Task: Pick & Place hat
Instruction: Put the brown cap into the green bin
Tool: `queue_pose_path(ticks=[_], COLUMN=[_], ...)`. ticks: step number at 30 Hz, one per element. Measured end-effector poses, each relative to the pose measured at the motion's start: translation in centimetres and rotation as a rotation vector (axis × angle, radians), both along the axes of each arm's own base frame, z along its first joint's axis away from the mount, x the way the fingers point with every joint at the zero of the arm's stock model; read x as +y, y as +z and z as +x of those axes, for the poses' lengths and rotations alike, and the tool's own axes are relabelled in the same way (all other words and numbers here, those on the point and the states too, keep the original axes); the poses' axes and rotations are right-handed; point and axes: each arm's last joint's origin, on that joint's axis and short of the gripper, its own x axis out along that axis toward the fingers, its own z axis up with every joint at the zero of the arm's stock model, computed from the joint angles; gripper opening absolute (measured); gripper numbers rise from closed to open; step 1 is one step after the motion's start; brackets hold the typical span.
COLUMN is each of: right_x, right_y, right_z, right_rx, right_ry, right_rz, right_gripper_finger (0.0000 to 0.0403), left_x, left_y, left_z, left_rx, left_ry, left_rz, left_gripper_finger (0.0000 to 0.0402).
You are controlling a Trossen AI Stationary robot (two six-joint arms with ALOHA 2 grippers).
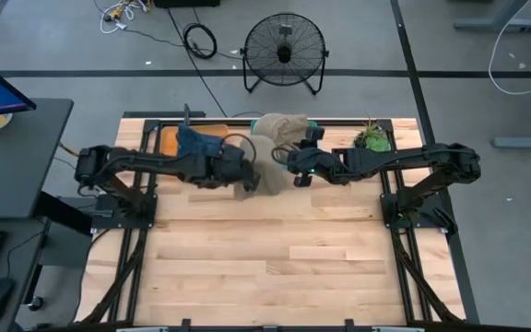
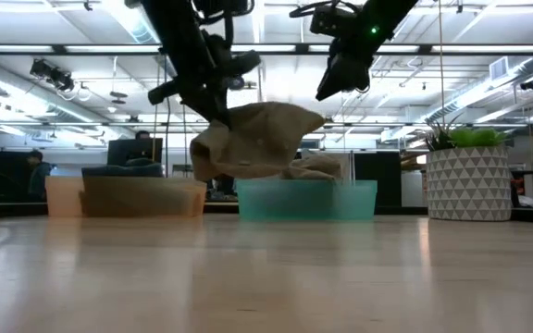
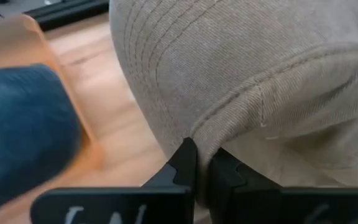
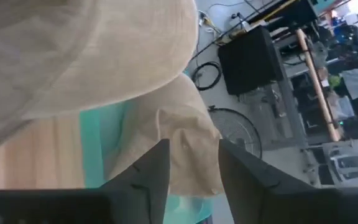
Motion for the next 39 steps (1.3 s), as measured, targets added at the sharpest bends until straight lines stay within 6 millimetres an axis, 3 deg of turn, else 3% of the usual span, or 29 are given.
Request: queue_pose_path(ticks=[13, 22, 29, 34, 39], right_x=[-1.6, -1.8, -2.7, -4.2, -5.6], right_y=[0.5, 1.3, -0.4, -2.3, -3.4], right_z=[0.7, 1.7, 2.8, 3.1, 3.3], right_rx=[-0.207, -0.319, -0.185, 0.022, 0.108], right_ry=[-0.004, 0.048, 0.020, -0.114, -0.157], right_rz=[0.179, 0.151, 0.012, -0.199, -0.245], right_gripper_finger=[0.0210, 0.0233, 0.0233, 0.0233, 0.0233], left_x=[4.4, 6.1, 5.9, 5.2, 4.6], left_y=[0.8, 1.2, 2.4, 2.5, 2.3], left_z=[0.5, 0.6, 1.9, 2.1, 2.3], left_rx=[-0.143, -0.217, -0.352, -0.355, -0.341], left_ry=[0.127, 0.176, 0.013, -0.037, -0.089], left_rz=[0.019, 0.032, 0.024, -0.001, -0.030], left_gripper_finger=[0.0021, 0.0021, 0.0021, 0.0021, 0.0021])
